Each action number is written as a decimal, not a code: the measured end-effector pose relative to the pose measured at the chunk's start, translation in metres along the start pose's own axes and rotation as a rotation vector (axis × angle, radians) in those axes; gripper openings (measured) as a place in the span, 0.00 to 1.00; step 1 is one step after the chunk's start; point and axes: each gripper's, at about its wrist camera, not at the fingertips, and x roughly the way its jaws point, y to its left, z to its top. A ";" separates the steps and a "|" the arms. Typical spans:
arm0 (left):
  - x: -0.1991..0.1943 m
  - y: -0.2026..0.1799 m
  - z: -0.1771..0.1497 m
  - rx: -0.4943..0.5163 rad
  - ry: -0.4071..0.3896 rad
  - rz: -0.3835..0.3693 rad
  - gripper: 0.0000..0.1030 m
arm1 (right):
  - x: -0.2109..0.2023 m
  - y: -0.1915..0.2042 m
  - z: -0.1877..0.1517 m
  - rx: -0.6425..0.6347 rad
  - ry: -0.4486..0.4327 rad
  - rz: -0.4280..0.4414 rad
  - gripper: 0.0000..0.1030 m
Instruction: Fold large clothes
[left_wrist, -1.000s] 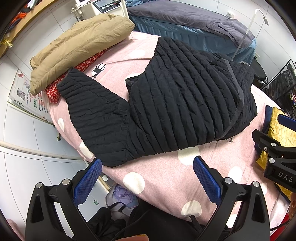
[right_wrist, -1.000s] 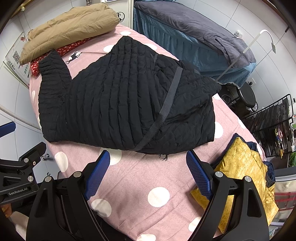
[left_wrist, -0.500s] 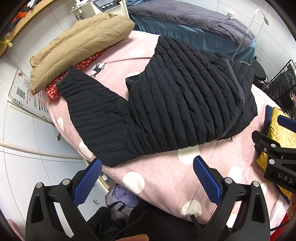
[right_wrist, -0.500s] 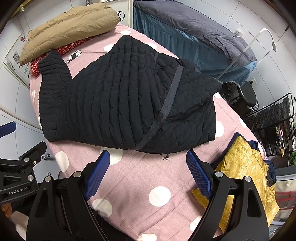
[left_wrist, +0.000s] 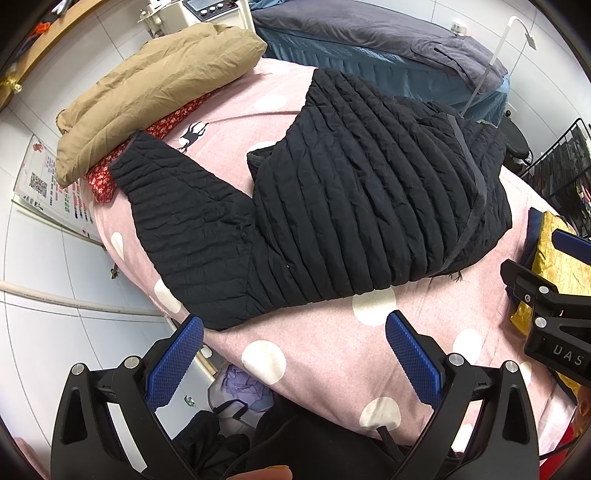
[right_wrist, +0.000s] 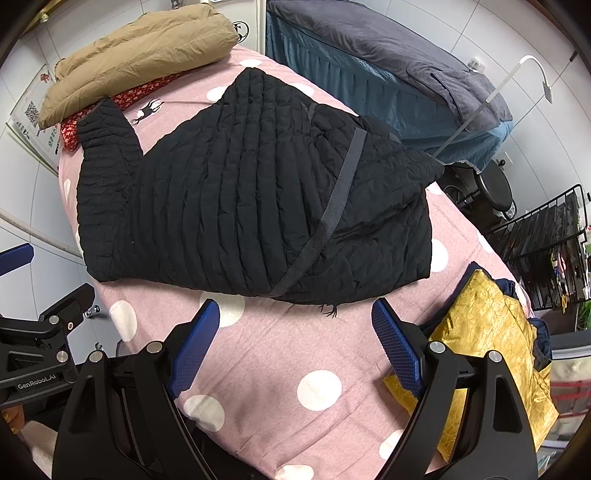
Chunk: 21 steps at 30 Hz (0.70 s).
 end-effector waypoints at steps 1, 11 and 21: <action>0.000 0.000 0.000 0.000 0.001 -0.001 0.94 | 0.000 0.000 0.000 0.000 0.000 0.000 0.81; 0.010 -0.001 0.000 0.009 0.027 -0.020 0.94 | 0.004 -0.001 0.001 0.002 0.007 0.003 0.81; 0.044 0.022 0.002 -0.105 0.124 -0.044 0.91 | 0.024 -0.017 0.004 0.075 0.019 0.103 0.81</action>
